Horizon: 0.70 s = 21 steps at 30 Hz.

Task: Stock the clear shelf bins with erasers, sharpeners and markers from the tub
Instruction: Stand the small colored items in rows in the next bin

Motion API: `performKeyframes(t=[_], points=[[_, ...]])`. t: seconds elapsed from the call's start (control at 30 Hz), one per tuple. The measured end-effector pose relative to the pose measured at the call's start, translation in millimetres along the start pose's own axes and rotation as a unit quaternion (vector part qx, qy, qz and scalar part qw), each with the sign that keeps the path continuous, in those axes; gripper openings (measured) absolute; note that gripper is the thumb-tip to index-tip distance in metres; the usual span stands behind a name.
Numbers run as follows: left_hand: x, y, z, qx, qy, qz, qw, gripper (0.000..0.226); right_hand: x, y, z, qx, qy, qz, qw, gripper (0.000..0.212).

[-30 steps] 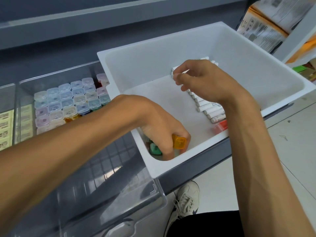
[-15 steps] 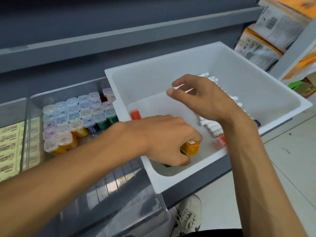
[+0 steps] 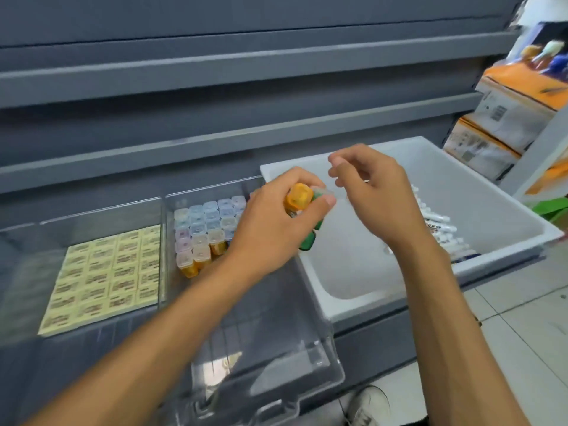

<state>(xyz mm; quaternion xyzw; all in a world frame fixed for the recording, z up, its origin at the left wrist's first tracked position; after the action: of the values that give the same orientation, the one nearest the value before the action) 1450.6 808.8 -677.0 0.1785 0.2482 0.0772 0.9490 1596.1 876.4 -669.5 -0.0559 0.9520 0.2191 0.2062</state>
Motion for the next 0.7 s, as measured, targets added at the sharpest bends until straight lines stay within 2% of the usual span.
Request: performKeyframes(t=[0.13, 0.23, 0.33, 0.47, 0.53, 0.6, 0.7], points=[[-36.6, -26.1, -1.7, -0.06, -0.109, 0.118, 0.985, 0.008, 27.7, -13.8, -27.0, -0.036, -0.009, -0.063, 0.997, 0.012], [-66.0, -53.2, -8.2, -0.113, -0.137, 0.163, 0.971, 0.004, 53.0, -22.2, -55.0, -0.063, 0.036, -0.067, 0.995, 0.011], [-96.6, -82.2, -11.8, -0.172, -0.187, 0.174, 0.951, 0.006, 84.9, -45.7, -82.9, -0.077, 0.109, -0.079, 0.988, 0.011], [-126.3, -118.0, -22.8, -0.259, -0.292, 0.19, 0.901, 0.015, 130.8, -84.8, -90.4, -0.119, 0.121, -0.125, 0.978, 0.013], [-136.2, -137.3, -33.0, -0.294, -0.362, 0.185, 0.865, 0.029, 149.7, -98.6, -88.2, -0.135, 0.125, -0.149, 0.972, 0.014], [-143.8, -155.9, -43.4, -0.313, -0.4, 0.171, 0.844, 0.047, 165.2, -105.9, -89.6, -0.154, 0.116, -0.176, 0.965, 0.015], [-149.5, -178.8, -66.9, -0.332, -0.418, 0.159, 0.83, 0.051, 181.5, -117.2, -91.3, -0.171, 0.1, -0.191, 0.961, 0.01]])
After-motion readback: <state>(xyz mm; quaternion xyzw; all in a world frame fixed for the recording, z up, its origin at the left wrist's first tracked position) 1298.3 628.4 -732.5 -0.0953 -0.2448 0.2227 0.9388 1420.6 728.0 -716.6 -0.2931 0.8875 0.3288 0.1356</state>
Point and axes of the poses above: each hand's wrist, its own y-axis towards the middle knuckle, its own x-axis out of the palm, z = x × y, the point moved 1 cm from there along y, towards the middle knuckle, and after that the axes turned 1 degree about y, right-handed, at the moved point
